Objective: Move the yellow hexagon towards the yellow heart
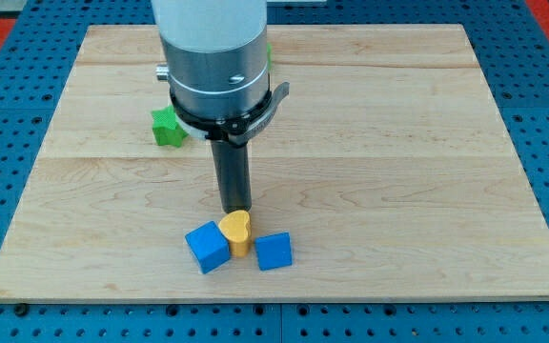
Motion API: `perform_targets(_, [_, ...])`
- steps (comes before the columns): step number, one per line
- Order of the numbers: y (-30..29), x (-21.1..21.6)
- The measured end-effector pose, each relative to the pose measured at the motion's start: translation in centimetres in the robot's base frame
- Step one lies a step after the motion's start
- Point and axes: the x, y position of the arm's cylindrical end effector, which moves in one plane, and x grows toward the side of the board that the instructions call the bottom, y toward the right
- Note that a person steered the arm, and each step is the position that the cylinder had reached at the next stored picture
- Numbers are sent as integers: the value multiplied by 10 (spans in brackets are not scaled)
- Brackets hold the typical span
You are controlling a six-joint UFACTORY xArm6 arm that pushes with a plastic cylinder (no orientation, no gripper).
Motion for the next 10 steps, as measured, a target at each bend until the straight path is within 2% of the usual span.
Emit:
perform_targets(1, [7, -29])
perform_targets(2, [67, -87])
perform_targets(3, [103, -153])
perform_targets(4, [111, -240])
perform_targets(5, [86, -314])
perform_targets(6, [7, -326])
perform_targets(7, [-44, -314])
perform_targets(8, [-79, -305])
perform_targets(10, [-94, -285])
